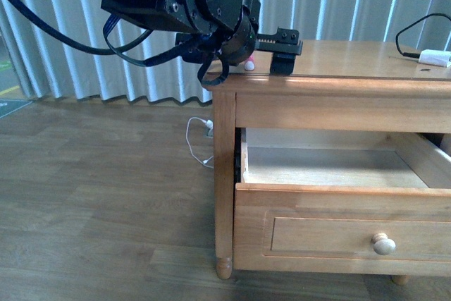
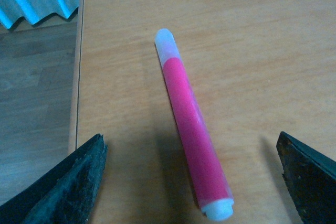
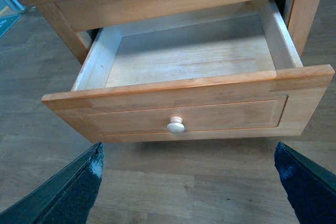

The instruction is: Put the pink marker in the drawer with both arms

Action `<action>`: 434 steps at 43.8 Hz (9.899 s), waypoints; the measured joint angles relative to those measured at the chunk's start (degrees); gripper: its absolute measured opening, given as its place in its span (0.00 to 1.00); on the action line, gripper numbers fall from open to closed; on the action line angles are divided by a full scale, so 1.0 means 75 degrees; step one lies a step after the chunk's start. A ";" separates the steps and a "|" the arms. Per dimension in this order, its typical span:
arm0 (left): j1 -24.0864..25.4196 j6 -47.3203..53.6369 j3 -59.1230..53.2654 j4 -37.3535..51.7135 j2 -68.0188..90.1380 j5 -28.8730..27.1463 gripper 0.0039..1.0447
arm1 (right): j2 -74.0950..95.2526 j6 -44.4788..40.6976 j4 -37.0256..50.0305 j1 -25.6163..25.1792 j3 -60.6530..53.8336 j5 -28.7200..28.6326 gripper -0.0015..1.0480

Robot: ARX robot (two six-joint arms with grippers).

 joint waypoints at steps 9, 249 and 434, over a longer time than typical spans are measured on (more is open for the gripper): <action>0.0003 -0.0085 0.0507 -0.0385 0.0224 -0.0015 0.94 | 0.0000 -0.0003 0.0000 0.0000 0.0000 0.0000 0.91; 0.3378 -0.0032 -1.4915 0.0898 -1.6160 0.1781 0.04 | -0.0006 0.0000 0.0000 0.0006 0.0000 0.0003 0.91; 0.3378 -0.0029 -1.4936 -0.0425 -1.7614 0.1786 0.94 | 0.0577 -0.1119 0.4240 0.0664 -0.0985 0.1818 0.23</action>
